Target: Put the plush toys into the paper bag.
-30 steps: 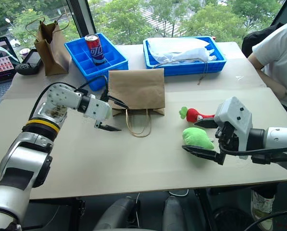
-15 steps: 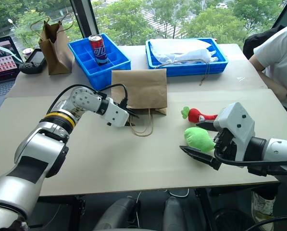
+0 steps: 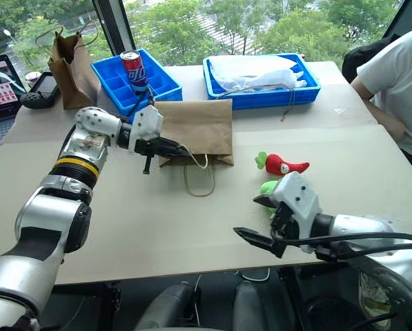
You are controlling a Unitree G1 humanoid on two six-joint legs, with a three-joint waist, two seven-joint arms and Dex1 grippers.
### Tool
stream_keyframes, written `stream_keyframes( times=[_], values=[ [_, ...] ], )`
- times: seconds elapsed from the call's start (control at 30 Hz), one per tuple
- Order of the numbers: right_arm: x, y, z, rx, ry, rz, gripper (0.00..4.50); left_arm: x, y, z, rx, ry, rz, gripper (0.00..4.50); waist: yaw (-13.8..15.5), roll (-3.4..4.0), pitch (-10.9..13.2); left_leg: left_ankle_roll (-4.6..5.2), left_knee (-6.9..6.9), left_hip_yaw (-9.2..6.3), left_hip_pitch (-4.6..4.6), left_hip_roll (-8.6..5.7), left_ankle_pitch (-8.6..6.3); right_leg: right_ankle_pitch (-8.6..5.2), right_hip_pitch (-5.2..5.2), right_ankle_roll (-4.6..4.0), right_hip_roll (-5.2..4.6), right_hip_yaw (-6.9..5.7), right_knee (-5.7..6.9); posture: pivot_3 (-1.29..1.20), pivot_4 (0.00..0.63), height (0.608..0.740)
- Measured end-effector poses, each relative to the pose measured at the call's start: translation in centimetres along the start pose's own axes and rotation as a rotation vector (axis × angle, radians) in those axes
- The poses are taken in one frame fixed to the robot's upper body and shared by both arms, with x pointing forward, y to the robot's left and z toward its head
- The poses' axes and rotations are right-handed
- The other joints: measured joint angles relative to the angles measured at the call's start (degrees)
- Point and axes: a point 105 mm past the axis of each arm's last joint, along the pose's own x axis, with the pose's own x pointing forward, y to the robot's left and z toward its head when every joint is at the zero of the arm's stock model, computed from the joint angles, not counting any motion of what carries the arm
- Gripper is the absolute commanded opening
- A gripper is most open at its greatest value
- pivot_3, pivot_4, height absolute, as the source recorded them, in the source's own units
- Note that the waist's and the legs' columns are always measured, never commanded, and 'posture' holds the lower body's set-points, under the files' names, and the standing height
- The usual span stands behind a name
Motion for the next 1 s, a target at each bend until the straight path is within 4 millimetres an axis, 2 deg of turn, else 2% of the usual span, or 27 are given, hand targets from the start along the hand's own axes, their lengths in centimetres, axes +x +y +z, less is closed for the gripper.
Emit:
stream_keyframes(
  times=[0.1,0.17,0.3,0.4,0.53,0.73,0.87,0.93,1.0],
  values=[
    [1.7,0.0,0.2,-0.023,-0.023,0.003,4.5,-0.3,-1.2,0.8,-0.108,-0.044,-0.029,0.09,-0.4,-0.01,0.0,-0.02,0.01,-0.01,0.0,-0.01,0.01,0.0,-0.01,0.0,0.01,0.04,0.01,0.0,0.15,0.74],
    [3.2,0.0,-0.3,-0.019,-0.022,0.005,4.5,-0.6,-2.5,2.4,-0.183,-0.068,-0.063,0.09,-0.58,-0.01,0.0,-0.12,0.0,0.0,-0.05,-0.01,0.07,0.01,-0.19,-0.01,0.02,0.11,0.11,0.0,0.15,0.74],
    [4.1,-0.2,-0.5,-0.012,-0.031,-0.005,4.5,-1.4,-3.5,4.8,-0.255,-0.087,-0.049,0.09,-0.42,0.0,-0.01,-0.34,-0.04,0.0,-0.06,-0.01,0.2,0.01,-0.29,-0.02,0.05,0.17,0.16,0.0,0.15,0.74],
    [5.1,0.0,0.1,0.009,-0.08,0.002,4.5,-1.4,-4.4,5.3,-0.302,-0.084,-0.032,0.09,-0.45,0.01,-0.01,-0.3,-0.09,0.01,0.04,0.01,0.17,0.01,-0.28,-0.03,0.09,0.24,0.19,0.0,0.15,0.74],
    [7.4,-0.4,0.8,0.129,-0.2,-0.017,3.51,-1.0,-4.8,4.6,-0.362,-0.076,0.005,0.0,-0.45,0.01,-0.01,-0.39,-0.14,0.01,0.13,0.17,0.22,0.13,-0.27,-0.22,0.33,0.3,0.18,0.0,0.15,0.74],
    [11.2,-3.4,1.4,0.259,-0.339,-0.108,1.37,-0.5,-4.8,5.0,-0.371,-0.088,0.021,0.0,-0.46,0.02,-0.01,-0.62,-0.24,0.06,0.32,0.44,0.33,0.28,-0.4,-0.45,0.72,0.44,0.14,0.0,0.15,0.74],
    [13.7,-5.8,0.3,0.245,-0.323,-0.201,0.04,0.1,-4.9,5.6,-0.378,-0.128,0.008,0.0,-0.53,0.03,-0.02,-0.86,-0.33,0.11,0.35,0.65,0.36,0.38,-0.44,-0.63,0.95,0.45,0.15,0.0,0.15,0.74],
    [14.9,-6.7,-1.4,0.184,-0.258,-0.254,0.04,0.6,-5.3,6.4,-0.367,-0.162,-0.023,0.0,-0.56,0.03,-0.02,-1.15,-0.41,0.13,0.32,0.69,0.51,0.41,-0.44,-0.67,1.0,0.45,0.17,0.0,0.15,0.74],
    [15.4,-7.0,-1.9,0.129,-0.247,-0.269,0.04,0.6,-5.4,6.6,-0.376,-0.17,-0.019,0.0,-0.78,0.03,-0.03,-1.26,-0.49,0.17,0.39,0.74,0.55,0.41,-0.42,-0.67,1.03,0.5,0.19,0.0,0.15,0.74]
  ],
)
